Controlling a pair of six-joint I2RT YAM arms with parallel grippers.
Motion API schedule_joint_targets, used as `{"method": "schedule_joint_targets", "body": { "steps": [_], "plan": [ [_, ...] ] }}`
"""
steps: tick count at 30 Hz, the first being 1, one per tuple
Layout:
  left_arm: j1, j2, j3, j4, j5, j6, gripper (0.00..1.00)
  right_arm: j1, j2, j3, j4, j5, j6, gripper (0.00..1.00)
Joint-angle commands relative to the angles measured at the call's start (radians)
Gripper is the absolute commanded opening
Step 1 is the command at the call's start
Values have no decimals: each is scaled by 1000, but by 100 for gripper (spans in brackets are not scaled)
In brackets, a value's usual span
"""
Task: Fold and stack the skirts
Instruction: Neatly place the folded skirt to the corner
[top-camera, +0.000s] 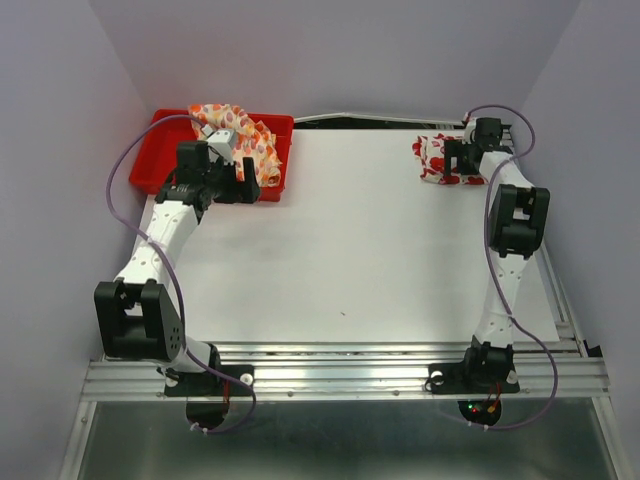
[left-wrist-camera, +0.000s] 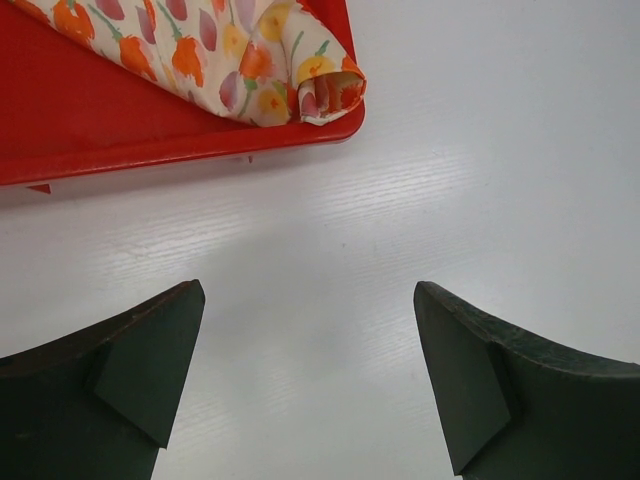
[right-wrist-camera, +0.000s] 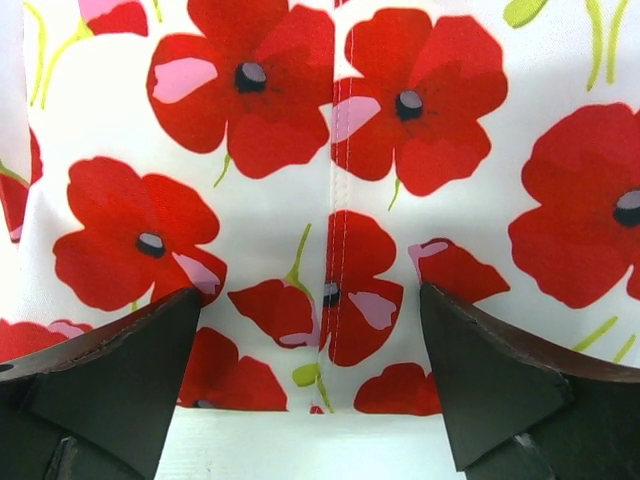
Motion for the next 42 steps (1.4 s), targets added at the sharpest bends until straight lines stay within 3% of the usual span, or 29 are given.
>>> {"method": "schedule_joint_targets", "body": {
  "steps": [1,9,13,21,27,34,42],
  "plan": [
    [9,-15,71,16,18,11,99,9,20,63,-99,-45,-15,97],
    [29,-50,137,14,12,35,99,9,-177,172,-210,-139,11,100],
    [53,-32,192,10,-3,43,99,9,-312,137,-311,-211,23,100],
    [91,233,470,17,-81,97,99,19,-688,-269,-367,-338,90,100],
    [96,496,716,105,-88,-45,99,19,-906,-581,-318,-395,127,100],
    [95,804,950,139,-100,-156,99,19,-957,-727,-291,-381,132,100],
    [87,955,974,194,-80,-210,99,19,-915,-788,-264,-358,127,100]
  ]
}}
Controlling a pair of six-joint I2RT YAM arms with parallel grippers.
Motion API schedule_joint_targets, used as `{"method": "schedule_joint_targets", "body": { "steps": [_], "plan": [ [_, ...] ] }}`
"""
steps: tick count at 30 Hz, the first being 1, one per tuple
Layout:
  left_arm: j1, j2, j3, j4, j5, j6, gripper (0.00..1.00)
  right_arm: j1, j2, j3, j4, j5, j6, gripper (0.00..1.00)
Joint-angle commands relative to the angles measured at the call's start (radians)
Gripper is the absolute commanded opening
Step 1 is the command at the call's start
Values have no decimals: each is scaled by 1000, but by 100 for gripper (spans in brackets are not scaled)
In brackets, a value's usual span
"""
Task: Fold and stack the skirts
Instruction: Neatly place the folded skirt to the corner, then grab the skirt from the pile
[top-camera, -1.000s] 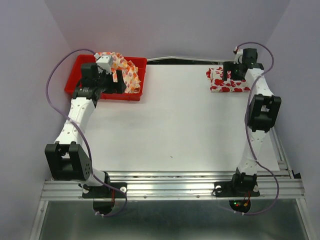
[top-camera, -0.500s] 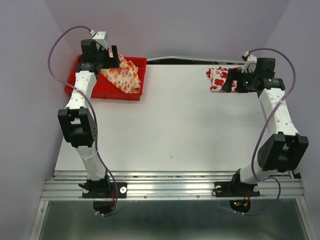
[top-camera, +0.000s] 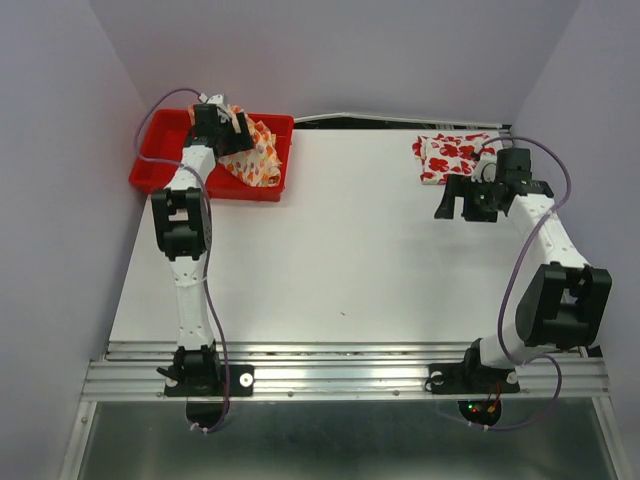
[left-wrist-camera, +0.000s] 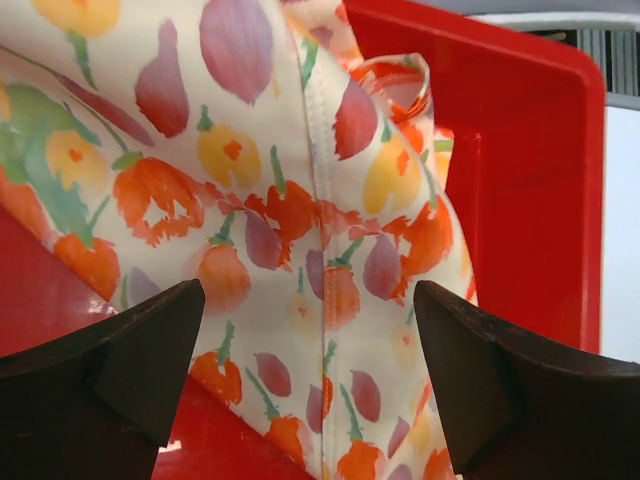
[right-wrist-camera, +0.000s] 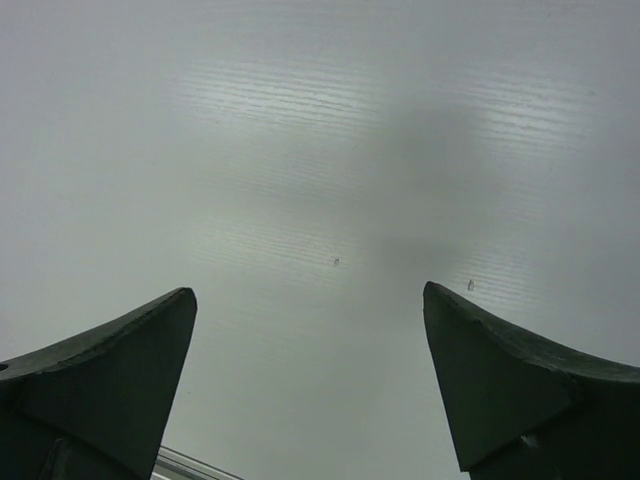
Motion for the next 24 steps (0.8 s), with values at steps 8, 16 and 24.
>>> {"method": "schedule_joint_targets", "body": {
  "steps": [8,16,24],
  "plan": [
    [-14,53,50,47,-42,-14,99,5,56,16,47,8,2,100],
    [-88,120,166,-129,-217,75,85,5,87,53,38,6,-1,100],
    [-86,168,240,-284,-138,75,54,5,78,88,18,20,-11,100]
  ]
}}
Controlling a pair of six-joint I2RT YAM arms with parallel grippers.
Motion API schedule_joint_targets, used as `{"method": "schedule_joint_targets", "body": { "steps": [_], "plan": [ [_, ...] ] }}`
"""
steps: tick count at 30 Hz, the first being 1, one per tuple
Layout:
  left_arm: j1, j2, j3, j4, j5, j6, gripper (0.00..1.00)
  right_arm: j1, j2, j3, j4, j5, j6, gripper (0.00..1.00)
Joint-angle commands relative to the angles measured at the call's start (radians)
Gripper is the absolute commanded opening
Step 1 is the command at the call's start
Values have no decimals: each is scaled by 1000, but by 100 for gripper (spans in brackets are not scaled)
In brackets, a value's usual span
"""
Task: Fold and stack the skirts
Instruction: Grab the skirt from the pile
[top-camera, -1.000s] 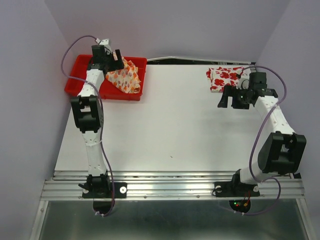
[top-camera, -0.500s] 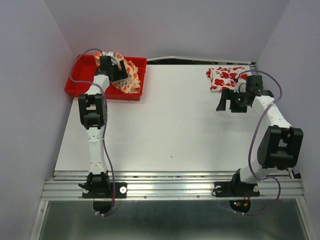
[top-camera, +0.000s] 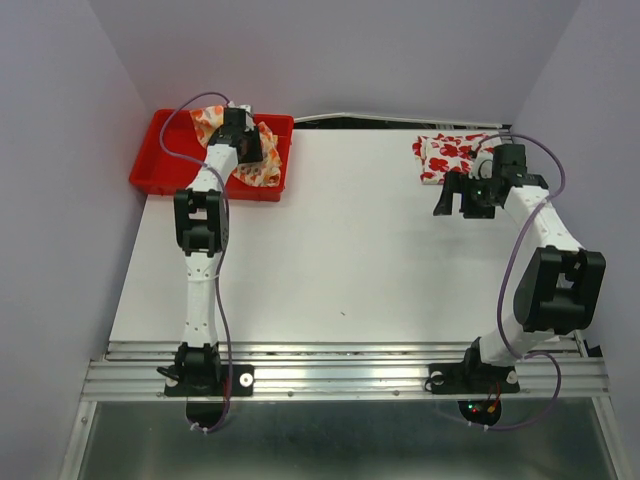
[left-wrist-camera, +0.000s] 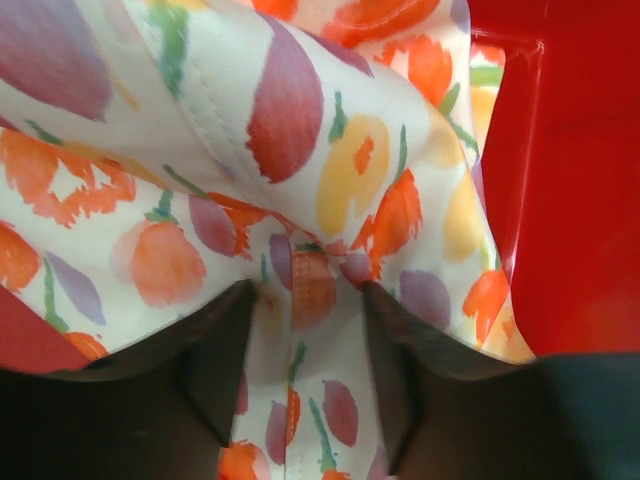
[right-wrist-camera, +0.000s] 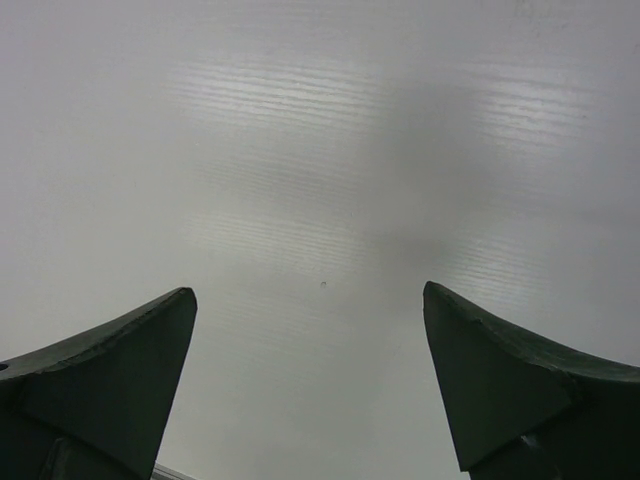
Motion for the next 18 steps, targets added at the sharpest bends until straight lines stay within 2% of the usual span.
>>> {"method": "schedule_joint_targets", "body": {
  "steps": [1,5,6,8,14,18],
  "plan": [
    [22,-9,30,-72,62,6,49,5,-16,56,1,9,-10,100],
    [38,-12,39,-76,145,-28,26,5,-20,71,-10,0,-7,100],
    [43,-9,53,-81,157,-31,13,5,-24,71,-10,-2,-7,100],
    [48,-12,59,-88,154,-25,0,5,-34,71,-10,-5,-8,100],
    [63,-92,30,-62,169,18,0,5,-60,66,-15,-19,-4,100],
    [66,-242,-36,8,177,66,0,5,-88,54,-13,-37,4,100]
  ]
}}
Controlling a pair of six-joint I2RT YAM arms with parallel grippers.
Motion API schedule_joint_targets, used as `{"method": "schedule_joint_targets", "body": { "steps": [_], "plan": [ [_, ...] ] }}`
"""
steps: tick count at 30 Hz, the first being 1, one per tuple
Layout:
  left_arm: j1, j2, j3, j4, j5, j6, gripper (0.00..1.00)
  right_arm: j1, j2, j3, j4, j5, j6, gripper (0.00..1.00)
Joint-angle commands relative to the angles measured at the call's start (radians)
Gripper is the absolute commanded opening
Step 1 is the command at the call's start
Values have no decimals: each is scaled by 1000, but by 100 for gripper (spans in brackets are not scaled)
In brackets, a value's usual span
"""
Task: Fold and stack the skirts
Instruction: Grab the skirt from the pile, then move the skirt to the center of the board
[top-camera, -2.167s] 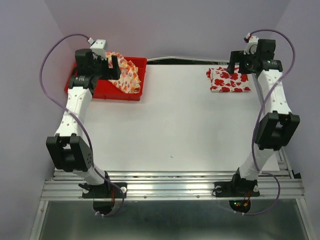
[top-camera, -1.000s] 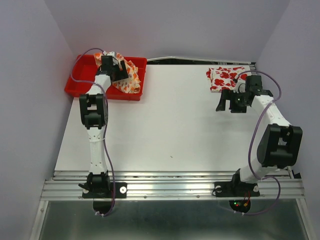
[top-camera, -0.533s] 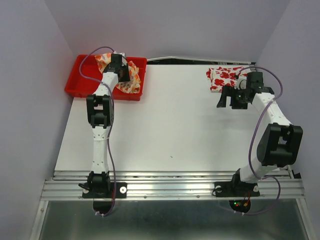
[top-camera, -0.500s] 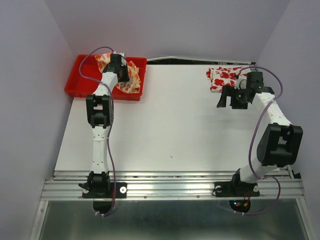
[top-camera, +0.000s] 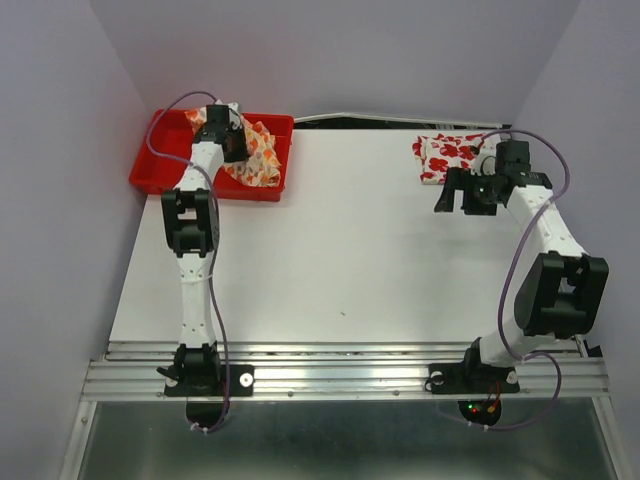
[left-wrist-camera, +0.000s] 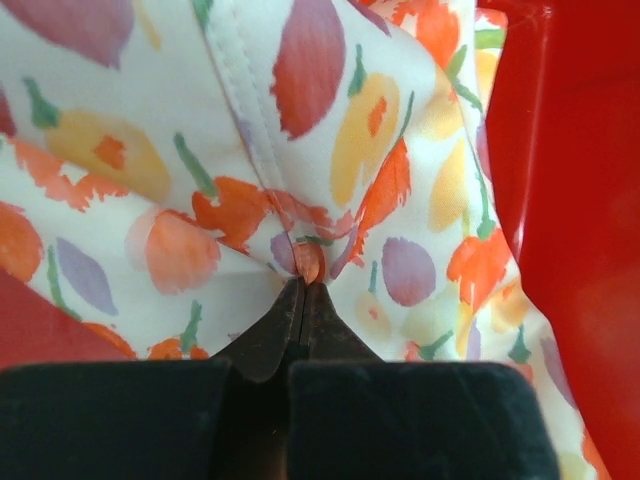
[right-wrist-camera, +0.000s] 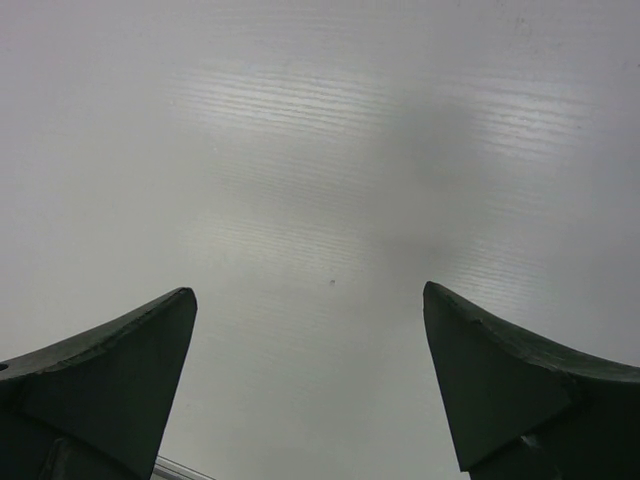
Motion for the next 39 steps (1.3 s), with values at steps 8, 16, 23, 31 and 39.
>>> {"method": "schedule_joint_targets", "body": {
  "steps": [8,16,23,31,39],
  "plan": [
    [8,-410,-3,109,92,78,0,5,-106,24,10,-37,3,100],
    [-8,-539,111,121,286,22,0,5,-126,62,-1,-57,3,100],
    [-86,-709,30,117,464,-2,0,5,-155,57,2,-95,3,100],
    [-252,-864,-240,14,621,105,0,5,-181,28,5,-138,-2,100],
    [-416,-927,-623,0,624,263,0,5,-200,1,-28,-132,-28,100]
  ]
}}
